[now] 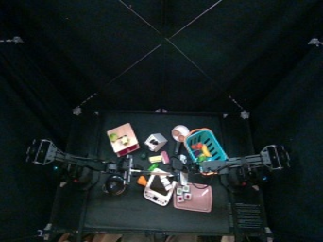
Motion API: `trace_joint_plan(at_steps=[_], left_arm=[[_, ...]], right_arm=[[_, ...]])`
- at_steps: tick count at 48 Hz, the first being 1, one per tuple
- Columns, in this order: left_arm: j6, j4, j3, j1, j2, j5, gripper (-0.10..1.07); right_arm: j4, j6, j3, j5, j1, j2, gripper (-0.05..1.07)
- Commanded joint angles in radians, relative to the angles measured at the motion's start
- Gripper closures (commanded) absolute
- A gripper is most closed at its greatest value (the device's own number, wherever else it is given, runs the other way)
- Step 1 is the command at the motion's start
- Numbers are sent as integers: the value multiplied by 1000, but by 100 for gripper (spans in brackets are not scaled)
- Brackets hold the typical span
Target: Fix orientation of white sushi roll to cut
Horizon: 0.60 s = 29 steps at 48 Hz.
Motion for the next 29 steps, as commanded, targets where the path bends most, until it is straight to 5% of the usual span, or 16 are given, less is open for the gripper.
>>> trace_joint_plan(at_steps=[1, 29], left_arm=[[0, -11, -26, 0, 9, -15, 58], [3, -14, 25, 2, -8, -15, 58]], right_arm=[[-8, 2, -6, -15, -5, -26, 26], [64, 14, 37, -9, -8, -35, 25]])
